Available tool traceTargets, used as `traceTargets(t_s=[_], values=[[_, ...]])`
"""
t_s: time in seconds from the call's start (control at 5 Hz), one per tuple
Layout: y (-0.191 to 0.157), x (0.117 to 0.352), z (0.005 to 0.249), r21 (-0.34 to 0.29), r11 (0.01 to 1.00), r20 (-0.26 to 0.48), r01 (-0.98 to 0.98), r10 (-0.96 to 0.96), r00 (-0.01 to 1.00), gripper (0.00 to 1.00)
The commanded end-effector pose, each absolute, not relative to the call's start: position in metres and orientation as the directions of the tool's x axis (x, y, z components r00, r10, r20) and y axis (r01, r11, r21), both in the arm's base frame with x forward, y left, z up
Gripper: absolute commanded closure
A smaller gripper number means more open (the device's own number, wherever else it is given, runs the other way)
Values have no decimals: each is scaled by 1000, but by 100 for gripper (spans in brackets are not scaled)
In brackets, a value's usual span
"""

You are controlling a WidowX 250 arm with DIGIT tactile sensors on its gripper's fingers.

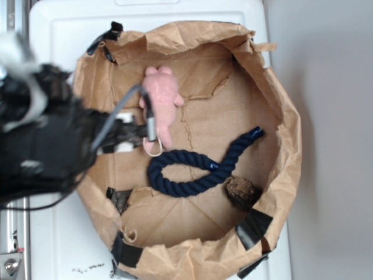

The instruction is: Grab the pink bunny.

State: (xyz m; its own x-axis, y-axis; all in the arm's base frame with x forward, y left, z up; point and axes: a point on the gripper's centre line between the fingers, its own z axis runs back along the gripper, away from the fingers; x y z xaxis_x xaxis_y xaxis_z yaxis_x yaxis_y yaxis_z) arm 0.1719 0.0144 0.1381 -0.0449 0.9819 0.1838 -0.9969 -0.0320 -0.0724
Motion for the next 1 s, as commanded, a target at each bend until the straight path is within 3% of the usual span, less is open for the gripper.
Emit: traceTargets(t_s=[0.0, 0.4, 0.8], values=[[26, 218, 140, -62, -69, 151, -996, 985, -77, 0], [36, 238, 165, -4, -137, 71, -991, 988, -137, 0], [34, 235, 160, -5, -130, 84, -992, 988, -130, 0]])
